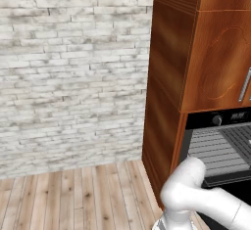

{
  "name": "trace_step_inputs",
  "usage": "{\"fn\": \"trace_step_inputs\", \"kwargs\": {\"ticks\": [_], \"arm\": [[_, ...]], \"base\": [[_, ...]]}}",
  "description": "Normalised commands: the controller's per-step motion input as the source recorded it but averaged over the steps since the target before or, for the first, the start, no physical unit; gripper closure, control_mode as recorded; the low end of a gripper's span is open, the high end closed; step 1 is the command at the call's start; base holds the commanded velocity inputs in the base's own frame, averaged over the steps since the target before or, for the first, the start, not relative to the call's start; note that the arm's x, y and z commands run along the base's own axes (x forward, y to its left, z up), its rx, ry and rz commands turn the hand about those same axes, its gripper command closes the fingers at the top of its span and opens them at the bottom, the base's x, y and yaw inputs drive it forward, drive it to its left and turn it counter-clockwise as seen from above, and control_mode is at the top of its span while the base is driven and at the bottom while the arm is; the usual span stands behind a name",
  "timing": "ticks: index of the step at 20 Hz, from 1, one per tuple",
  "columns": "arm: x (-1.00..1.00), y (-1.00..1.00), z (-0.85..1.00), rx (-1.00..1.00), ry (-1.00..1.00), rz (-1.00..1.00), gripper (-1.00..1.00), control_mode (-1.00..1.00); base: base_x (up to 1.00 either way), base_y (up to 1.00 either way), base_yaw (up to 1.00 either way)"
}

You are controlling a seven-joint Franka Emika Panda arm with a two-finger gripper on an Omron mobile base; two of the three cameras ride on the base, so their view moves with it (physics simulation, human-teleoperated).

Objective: Take the fish from the oven and place it on the plate on the counter.

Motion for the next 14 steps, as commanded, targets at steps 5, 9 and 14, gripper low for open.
{"fn": "trace_step_inputs", "kwargs": {"ticks": [5, 9, 14], "arm": [[-0.99, 0.25, 0.68, 0.00, -0.04, 0.00, 1.00, -1.00], [-0.87, 0.70, 0.61, -0.02, -0.04, 0.00, 1.00, -1.00], [-0.60, 0.99, 0.48, -0.10, -0.04, 0.00, 1.00, -1.00]], "base": [[0.00, 0.00, 0.00], [0.00, 0.00, 0.00], [0.00, 0.00, 0.00]]}}
